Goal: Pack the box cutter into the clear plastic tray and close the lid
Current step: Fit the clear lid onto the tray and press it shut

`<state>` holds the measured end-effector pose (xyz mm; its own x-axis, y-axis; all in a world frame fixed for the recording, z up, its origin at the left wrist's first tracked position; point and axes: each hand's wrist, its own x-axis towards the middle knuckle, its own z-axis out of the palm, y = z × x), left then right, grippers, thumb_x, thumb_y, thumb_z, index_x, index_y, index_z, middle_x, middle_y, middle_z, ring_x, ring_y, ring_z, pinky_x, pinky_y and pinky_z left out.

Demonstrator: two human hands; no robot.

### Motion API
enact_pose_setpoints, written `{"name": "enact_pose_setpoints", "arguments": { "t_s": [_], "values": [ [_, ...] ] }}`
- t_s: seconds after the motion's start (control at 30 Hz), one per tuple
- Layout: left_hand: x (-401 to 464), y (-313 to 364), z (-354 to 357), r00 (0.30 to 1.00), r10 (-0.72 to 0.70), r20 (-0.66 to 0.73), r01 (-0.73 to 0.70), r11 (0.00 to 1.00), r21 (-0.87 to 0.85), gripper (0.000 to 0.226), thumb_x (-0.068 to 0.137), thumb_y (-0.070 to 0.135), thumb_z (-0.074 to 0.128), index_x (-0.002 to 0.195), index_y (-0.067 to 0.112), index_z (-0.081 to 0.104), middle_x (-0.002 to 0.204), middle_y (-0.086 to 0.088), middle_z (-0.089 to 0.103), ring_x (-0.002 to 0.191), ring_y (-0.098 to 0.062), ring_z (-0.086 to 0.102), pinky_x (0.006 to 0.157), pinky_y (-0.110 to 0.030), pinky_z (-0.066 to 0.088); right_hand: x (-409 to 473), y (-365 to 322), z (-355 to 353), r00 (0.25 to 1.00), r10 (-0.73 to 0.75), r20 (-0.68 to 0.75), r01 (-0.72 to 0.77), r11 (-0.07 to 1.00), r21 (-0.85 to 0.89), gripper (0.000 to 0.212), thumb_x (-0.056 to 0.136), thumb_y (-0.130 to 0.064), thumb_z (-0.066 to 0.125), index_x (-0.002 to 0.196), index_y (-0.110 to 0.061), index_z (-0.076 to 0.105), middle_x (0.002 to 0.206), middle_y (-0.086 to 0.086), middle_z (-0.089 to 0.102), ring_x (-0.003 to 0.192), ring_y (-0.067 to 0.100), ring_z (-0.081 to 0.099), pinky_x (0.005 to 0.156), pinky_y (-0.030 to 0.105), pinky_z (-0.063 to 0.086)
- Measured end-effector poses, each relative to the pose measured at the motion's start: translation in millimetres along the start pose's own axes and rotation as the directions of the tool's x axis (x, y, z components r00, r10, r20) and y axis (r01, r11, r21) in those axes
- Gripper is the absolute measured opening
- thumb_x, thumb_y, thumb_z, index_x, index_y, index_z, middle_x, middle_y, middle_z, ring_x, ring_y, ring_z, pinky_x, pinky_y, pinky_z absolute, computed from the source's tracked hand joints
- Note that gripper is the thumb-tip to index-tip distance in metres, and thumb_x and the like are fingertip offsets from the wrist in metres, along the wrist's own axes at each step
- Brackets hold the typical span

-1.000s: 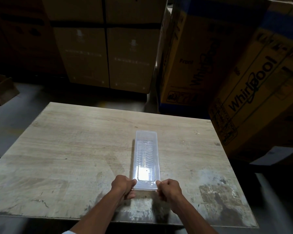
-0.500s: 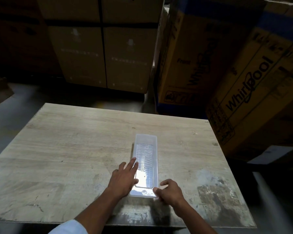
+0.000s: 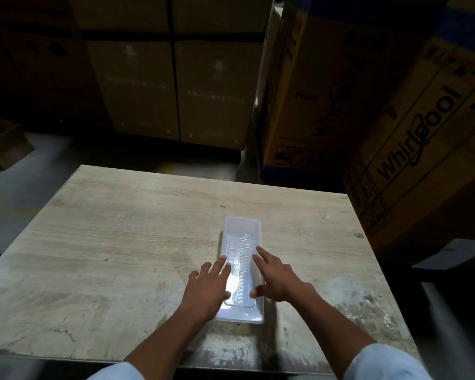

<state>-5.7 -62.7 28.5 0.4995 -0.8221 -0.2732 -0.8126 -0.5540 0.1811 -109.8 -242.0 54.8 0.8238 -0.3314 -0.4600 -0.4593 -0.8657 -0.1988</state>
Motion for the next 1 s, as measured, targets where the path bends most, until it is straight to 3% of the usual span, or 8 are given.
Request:
{"name": "enact_pose_setpoints", "arguments": {
  "t_s": [0.17,0.37,0.47,0.6,0.7,0.8,0.9,1.0],
  "values": [
    [3,1,-4,0.999,0.022,-0.026,-0.021,0.999,0.036,0.072,0.097,0.038,0.060,0.156,0.021,0.023,0.170,-0.001,0.011,0.151,-0.029,0.022,0.116,-0.051,0.030,19,13,-20,0.999,0.006,-0.042,-0.008,0.999,-0.039,0.093,0.088,-0.033,0.075,0.158,-0.019,0.017,0.170,0.004,0.003,0.153,0.033,0.016,0.116,0.058,0.027],
    [10,-3,-9,0.990,0.078,-0.114,-0.071,0.996,0.062,0.054,0.098,0.018,0.058,0.149,0.022,0.038,0.164,-0.002,0.029,0.151,-0.025,0.025,0.117,-0.048,0.028,41,14,-38,0.999,0.018,0.044,-0.014,0.996,-0.091,0.125,0.074,-0.039,0.087,0.159,-0.017,-0.001,0.170,0.007,-0.006,0.155,0.033,0.006,0.120,0.060,0.017],
    [19,-14,-13,0.981,0.140,-0.133,-0.133,0.989,0.064,0.050,0.091,0.018,0.067,0.138,0.024,0.053,0.147,0.001,0.049,0.143,-0.022,0.037,0.113,-0.047,0.034,44,13,-40,0.999,0.024,0.046,-0.019,0.992,-0.122,0.128,0.071,-0.042,0.088,0.159,-0.017,-0.002,0.170,0.006,-0.003,0.155,0.034,0.010,0.120,0.060,0.018],
    [38,-29,-16,0.957,0.210,-0.199,-0.206,0.978,0.042,0.040,0.072,0.021,0.084,0.109,0.026,0.070,0.113,0.002,0.066,0.119,-0.025,0.060,0.092,-0.047,0.050,46,17,-36,0.999,0.039,0.010,-0.037,0.991,-0.131,0.130,0.067,-0.046,0.089,0.159,-0.015,0.002,0.170,0.004,0.002,0.151,0.034,0.021,0.117,0.061,0.023],
    [50,-27,-26,0.959,0.217,-0.184,-0.214,0.976,0.038,0.042,0.079,0.028,0.080,0.117,0.022,0.063,0.122,-0.001,0.060,0.124,-0.025,0.054,0.099,-0.046,0.043,49,14,-35,0.999,0.051,0.005,-0.049,0.986,-0.162,0.129,0.065,-0.047,0.090,0.159,-0.014,0.007,0.169,0.005,0.007,0.148,0.034,0.028,0.116,0.060,0.026],
    [61,-26,-39,0.987,0.157,-0.046,-0.151,0.982,0.112,0.074,0.081,0.045,0.077,0.141,0.016,0.046,0.143,-0.007,0.046,0.142,-0.028,0.035,0.112,-0.047,0.033,50,12,-36,0.998,0.065,0.006,-0.062,0.980,-0.189,0.127,0.063,-0.048,0.091,0.158,-0.014,0.013,0.168,0.005,0.009,0.145,0.035,0.033,0.114,0.060,0.030],
    [69,-27,-45,0.993,0.116,0.016,-0.117,0.980,0.158,0.099,0.078,0.054,0.076,0.153,0.010,0.029,0.164,-0.010,0.023,0.155,-0.032,0.010,0.121,-0.053,0.021,50,10,-37,0.998,0.068,-0.001,-0.067,0.978,-0.199,0.125,0.063,-0.047,0.091,0.156,-0.013,0.016,0.167,0.006,0.012,0.142,0.036,0.036,0.112,0.059,0.032],
    [77,-28,-48,0.990,0.113,0.087,-0.127,0.976,0.177,0.107,0.077,0.055,0.076,0.156,0.007,0.022,0.171,-0.009,0.002,0.157,-0.032,-0.005,0.124,-0.055,0.011,51,10,-37,0.997,0.073,-0.007,-0.073,0.978,-0.198,0.130,0.061,-0.048,0.092,0.157,-0.011,0.013,0.166,0.007,0.011,0.143,0.036,0.033,0.112,0.060,0.031]
  ]
}}
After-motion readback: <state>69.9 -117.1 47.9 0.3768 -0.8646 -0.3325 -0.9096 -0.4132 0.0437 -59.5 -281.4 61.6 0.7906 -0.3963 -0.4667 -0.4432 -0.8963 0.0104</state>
